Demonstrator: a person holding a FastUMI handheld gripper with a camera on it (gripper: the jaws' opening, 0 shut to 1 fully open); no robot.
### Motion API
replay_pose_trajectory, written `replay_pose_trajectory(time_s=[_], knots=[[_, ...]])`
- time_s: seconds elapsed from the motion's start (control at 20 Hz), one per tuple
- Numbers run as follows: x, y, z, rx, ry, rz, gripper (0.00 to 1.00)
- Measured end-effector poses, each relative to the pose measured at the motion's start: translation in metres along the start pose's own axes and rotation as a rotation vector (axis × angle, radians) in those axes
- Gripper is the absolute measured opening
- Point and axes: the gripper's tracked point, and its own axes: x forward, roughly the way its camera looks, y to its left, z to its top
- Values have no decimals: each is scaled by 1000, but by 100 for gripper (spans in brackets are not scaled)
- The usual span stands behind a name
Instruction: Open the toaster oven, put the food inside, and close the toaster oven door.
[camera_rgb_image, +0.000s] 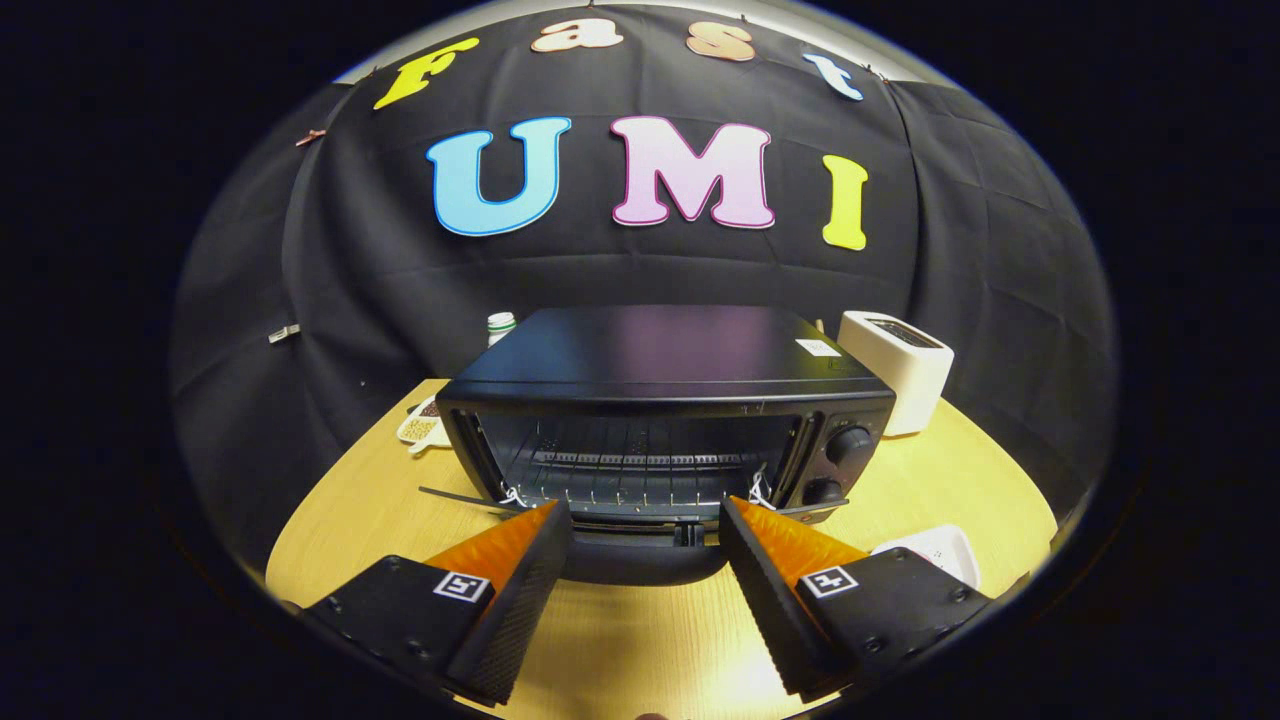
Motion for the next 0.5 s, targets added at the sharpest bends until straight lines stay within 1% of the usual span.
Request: replay_pose_trajectory(time_s=[0.25,0.5], knots=[[-13,0,-28,-24,45,-3,97],[-21,-3,-87,-61,199,-3,97]])
